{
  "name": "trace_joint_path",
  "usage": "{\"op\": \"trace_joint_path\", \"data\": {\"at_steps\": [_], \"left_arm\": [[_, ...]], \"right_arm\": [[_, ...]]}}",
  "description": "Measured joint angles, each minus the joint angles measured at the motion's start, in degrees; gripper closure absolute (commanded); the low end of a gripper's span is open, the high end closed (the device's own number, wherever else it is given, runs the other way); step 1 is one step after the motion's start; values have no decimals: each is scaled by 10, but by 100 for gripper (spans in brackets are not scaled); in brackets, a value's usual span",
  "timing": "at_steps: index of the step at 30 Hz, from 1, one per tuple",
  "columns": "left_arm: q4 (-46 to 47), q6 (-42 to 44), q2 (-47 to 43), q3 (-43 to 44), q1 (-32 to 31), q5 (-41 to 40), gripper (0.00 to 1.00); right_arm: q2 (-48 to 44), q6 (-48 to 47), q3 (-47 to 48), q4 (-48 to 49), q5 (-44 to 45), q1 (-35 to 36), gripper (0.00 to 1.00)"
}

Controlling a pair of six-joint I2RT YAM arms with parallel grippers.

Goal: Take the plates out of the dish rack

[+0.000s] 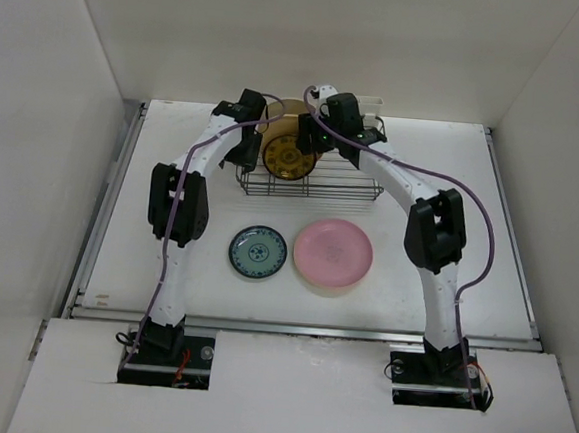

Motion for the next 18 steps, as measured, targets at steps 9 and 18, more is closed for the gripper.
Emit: {"op": "trace_joint_path", "data": {"at_steps": [9,18], "left_arm": [[12,-30,1,0,6,41,94],[18,-30,1,0,15,69,100]], "right_arm": [[24,8,33,15,18,1,34],[54,-7,47,13,2,3,70]]}}
